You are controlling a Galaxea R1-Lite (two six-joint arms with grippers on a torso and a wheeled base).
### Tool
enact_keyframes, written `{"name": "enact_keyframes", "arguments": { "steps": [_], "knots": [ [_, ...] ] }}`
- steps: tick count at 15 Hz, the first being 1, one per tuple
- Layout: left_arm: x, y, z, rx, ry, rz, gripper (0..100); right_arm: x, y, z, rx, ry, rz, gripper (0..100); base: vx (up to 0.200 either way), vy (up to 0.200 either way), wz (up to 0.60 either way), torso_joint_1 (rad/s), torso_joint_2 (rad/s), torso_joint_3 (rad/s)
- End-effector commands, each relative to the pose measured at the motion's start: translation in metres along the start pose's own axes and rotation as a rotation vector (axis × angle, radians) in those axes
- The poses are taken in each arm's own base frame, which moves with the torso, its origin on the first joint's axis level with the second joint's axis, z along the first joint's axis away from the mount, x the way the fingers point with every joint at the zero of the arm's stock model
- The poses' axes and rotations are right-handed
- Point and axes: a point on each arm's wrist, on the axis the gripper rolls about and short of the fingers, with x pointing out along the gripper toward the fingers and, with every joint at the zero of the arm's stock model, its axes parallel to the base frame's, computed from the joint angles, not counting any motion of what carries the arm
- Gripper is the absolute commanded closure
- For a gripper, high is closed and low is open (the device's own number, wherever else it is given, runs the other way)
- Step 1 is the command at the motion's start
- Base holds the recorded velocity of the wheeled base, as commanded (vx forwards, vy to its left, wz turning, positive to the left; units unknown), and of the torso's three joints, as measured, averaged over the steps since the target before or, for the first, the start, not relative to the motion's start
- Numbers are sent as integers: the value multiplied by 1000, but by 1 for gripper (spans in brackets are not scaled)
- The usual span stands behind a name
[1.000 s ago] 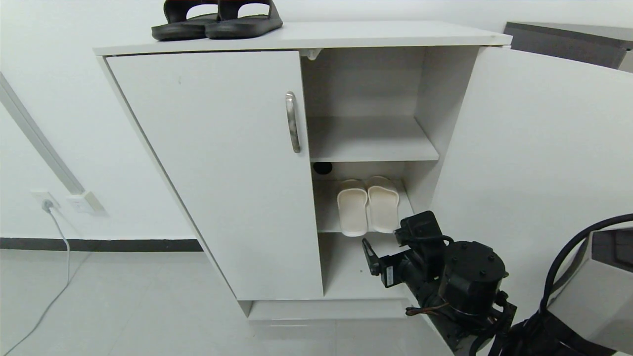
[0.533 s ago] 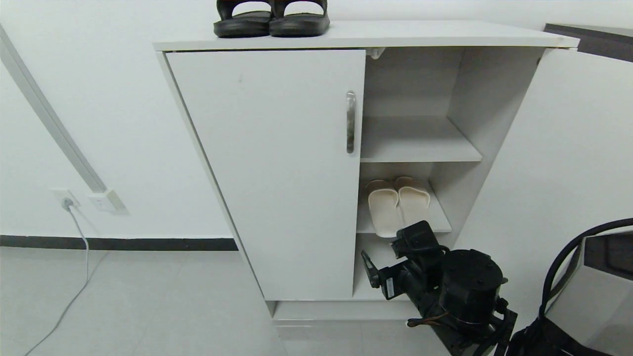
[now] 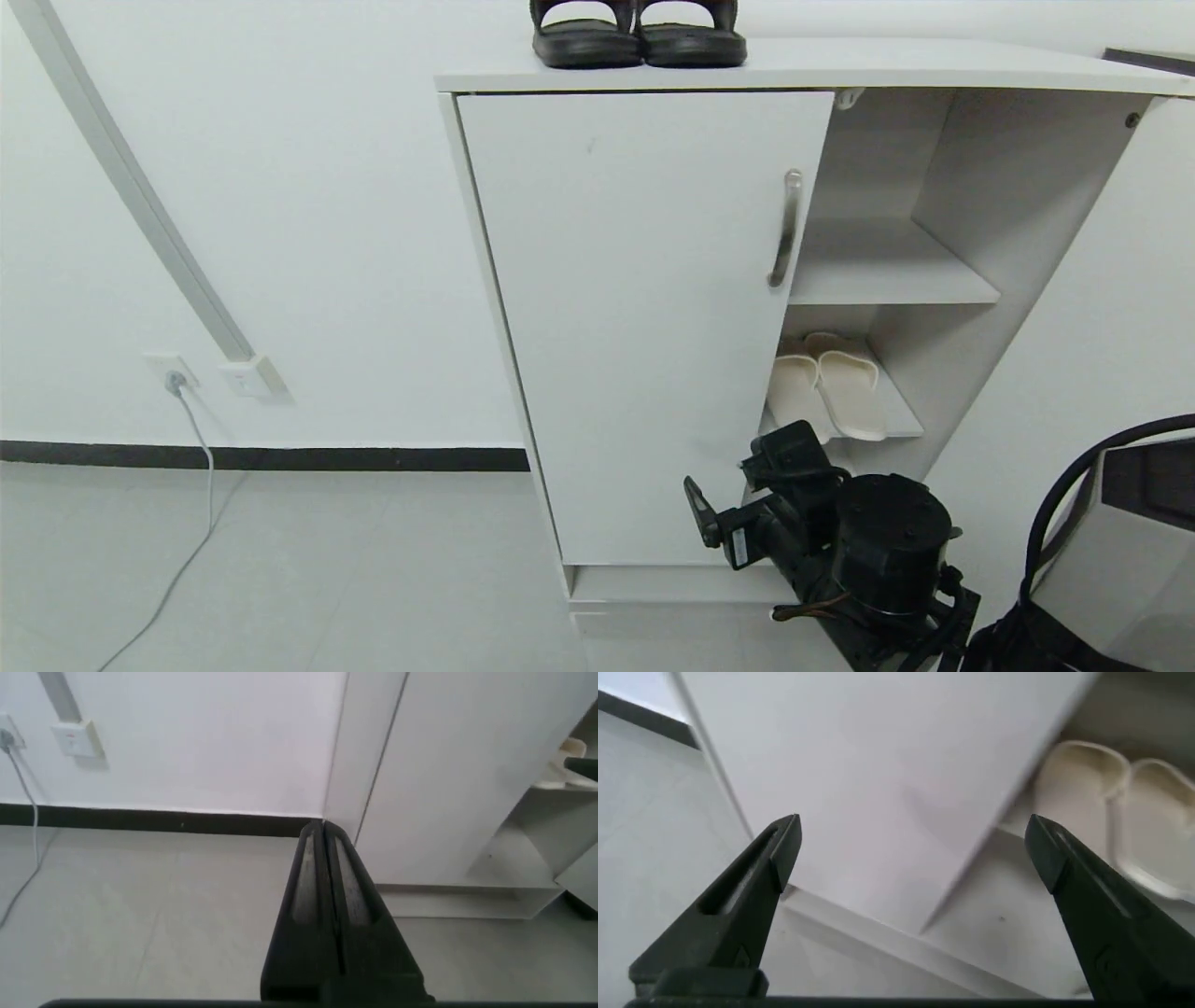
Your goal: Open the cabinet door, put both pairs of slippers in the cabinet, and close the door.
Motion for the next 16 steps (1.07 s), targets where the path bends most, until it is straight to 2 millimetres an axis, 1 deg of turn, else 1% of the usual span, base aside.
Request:
{"name": "enact_keyframes", "arguments": {
  "steps": [1,3,12,14,16],
  "knots": [
    [0,0,0,-2,2,1,100,-1,1,0,-2,-4,3,0,0,200,0,7,7,2],
    [0,0,0,-1,2,-1,100,-2,0,-1,-9,-7,2,0,0,200,0,2,7,2],
    [0,0,0,-1,0,-1,100,-1,-2,-2,-6,-14,-2,0,0,0,0,0,0,0],
    [0,0,0,-1,0,-1,100,-1,-2,-1,-4,-19,-2,0,0,0,0,2,-195,-210],
    [0,0,0,-1,0,-1,100,-1,-2,-1,-3,-20,-2,0,0,0,0,19,-139,-344]
  ]
}}
